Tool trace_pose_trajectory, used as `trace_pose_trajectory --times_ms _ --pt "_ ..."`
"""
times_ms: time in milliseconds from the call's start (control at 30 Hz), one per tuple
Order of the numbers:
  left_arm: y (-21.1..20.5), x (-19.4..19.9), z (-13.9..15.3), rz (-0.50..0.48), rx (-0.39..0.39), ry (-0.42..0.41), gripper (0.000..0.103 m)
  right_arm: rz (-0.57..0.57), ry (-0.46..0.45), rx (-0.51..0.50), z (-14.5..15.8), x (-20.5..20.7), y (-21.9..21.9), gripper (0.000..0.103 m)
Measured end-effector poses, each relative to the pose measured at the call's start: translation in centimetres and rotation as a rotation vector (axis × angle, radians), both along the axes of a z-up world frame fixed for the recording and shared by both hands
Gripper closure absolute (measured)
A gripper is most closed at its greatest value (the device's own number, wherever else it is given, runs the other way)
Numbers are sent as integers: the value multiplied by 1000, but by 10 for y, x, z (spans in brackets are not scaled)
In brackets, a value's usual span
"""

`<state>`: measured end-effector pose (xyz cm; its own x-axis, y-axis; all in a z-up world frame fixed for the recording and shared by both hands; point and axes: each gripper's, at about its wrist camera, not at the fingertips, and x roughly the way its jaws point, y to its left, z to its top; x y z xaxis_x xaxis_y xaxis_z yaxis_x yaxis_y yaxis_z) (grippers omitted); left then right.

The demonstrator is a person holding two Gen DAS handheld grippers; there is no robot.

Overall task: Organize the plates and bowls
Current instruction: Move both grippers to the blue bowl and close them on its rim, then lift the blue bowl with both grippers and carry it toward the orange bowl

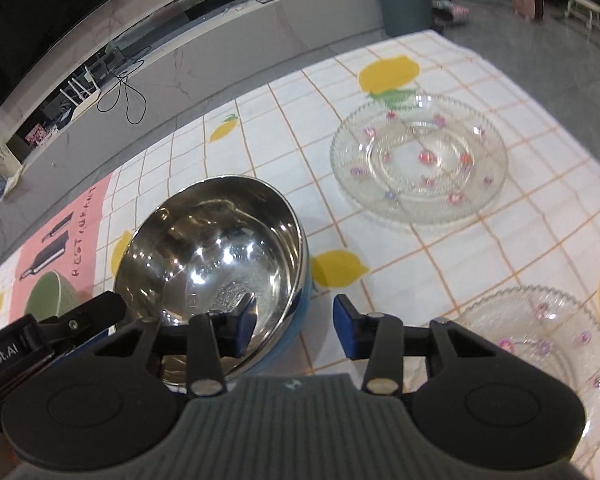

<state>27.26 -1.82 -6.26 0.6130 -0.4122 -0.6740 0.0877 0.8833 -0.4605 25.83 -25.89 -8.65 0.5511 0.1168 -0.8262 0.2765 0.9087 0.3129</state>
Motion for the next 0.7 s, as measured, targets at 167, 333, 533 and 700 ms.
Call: trace_pose_trajectory --times_ms 167,333,533,700 --pt "-4 3 -4 -18 -26 11 59 -15 -8 -2 1 0 -2 67" --pt "-10 4 -10 -40 -35 35 65 16 -27 -21 4 -3 4 79" --pt "-11 4 -14 -60 -60 58 79 25 -34 -25 5 -5 5 80" --pt "-15 0 -10 -72 -28 55 81 24 -38 -34 6 -8 6 83"
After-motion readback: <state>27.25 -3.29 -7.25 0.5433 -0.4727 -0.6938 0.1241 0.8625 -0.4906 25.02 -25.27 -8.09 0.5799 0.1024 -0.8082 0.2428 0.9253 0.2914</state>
